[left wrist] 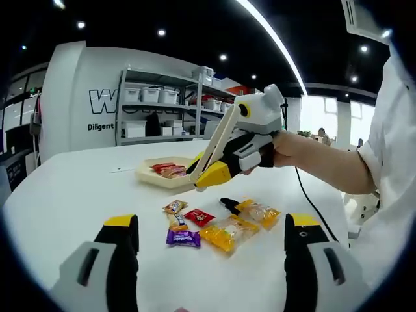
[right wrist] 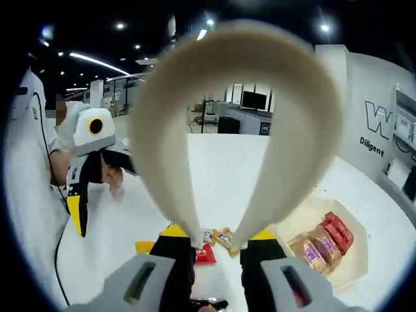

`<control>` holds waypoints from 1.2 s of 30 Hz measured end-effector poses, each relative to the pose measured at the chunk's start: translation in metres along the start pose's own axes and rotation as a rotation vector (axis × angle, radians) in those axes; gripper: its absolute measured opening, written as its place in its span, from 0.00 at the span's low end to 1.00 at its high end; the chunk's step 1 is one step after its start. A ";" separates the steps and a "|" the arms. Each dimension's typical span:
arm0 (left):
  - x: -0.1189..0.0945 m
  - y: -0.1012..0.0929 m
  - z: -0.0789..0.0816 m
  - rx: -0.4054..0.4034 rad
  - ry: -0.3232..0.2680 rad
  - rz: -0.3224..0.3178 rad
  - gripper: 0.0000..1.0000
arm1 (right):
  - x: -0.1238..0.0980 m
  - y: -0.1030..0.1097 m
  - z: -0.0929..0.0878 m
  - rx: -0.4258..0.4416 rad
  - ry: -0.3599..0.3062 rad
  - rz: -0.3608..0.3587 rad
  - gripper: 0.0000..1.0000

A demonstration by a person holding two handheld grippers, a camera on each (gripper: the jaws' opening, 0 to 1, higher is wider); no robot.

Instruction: Place the target food into the container with the food tongs after gripping and lifting it, then release it inside without dropping or visibly crushing the food.

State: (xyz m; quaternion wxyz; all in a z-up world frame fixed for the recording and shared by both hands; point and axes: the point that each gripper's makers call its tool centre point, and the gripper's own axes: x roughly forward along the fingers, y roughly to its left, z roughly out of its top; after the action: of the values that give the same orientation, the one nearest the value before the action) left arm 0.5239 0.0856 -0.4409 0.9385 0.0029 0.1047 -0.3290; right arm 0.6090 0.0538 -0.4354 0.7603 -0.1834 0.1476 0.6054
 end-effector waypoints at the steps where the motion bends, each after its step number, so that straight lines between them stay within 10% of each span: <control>1: 0.000 0.001 0.000 -0.002 0.000 0.002 0.92 | 0.001 0.001 0.002 -0.018 -0.007 0.033 0.21; 36: -0.001 0.005 -0.004 -0.005 0.009 0.013 0.91 | 0.043 -0.002 -0.017 -0.183 0.029 0.396 0.21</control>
State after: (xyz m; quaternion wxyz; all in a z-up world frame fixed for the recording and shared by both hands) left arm 0.5253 0.0905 -0.4448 0.9402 0.0028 0.1097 -0.3226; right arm 0.6205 0.0826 -0.4694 0.6045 -0.2275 0.1360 0.7512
